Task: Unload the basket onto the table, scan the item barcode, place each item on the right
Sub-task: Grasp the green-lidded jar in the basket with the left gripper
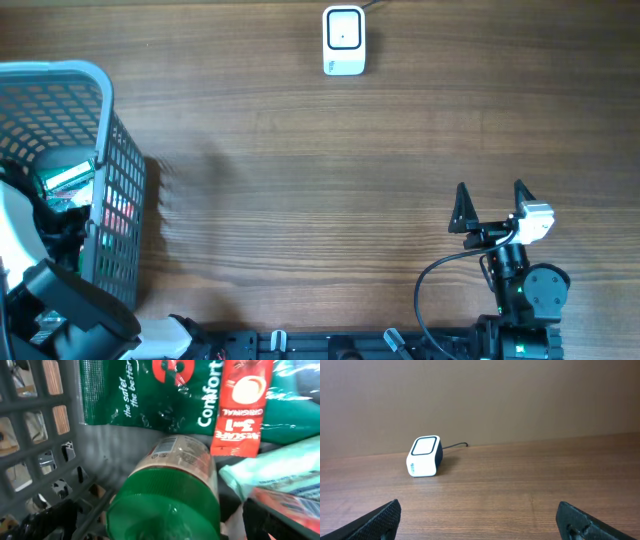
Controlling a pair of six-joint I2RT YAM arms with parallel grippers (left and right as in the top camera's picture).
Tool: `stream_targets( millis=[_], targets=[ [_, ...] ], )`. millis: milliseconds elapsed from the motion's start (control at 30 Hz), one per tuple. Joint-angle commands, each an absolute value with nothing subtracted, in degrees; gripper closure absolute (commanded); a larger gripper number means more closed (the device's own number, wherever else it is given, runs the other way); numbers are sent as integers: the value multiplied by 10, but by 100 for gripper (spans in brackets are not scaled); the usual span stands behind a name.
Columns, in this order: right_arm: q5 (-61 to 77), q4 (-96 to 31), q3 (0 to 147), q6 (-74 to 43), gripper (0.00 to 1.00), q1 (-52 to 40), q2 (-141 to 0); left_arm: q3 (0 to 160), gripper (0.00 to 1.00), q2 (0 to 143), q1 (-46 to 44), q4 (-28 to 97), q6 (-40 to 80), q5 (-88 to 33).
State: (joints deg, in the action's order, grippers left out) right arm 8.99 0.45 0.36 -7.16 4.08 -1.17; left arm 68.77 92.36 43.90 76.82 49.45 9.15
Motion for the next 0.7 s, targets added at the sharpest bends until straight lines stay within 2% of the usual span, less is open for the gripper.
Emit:
stream_targets(
  millis=[0, 300, 467, 667],
  targets=[
    [99, 7, 3, -62, 0, 44, -10, 637, 0, 922, 441, 734, 498, 79],
    [99, 7, 3, -62, 0, 44, -10, 570, 0, 922, 441, 655, 500, 67],
    [99, 7, 3, -62, 0, 44, -10, 565, 34, 922, 441, 636, 500, 69],
    [99, 7, 3, -62, 1, 44, -10, 589, 38, 922, 441, 634, 499, 84]
  ],
)
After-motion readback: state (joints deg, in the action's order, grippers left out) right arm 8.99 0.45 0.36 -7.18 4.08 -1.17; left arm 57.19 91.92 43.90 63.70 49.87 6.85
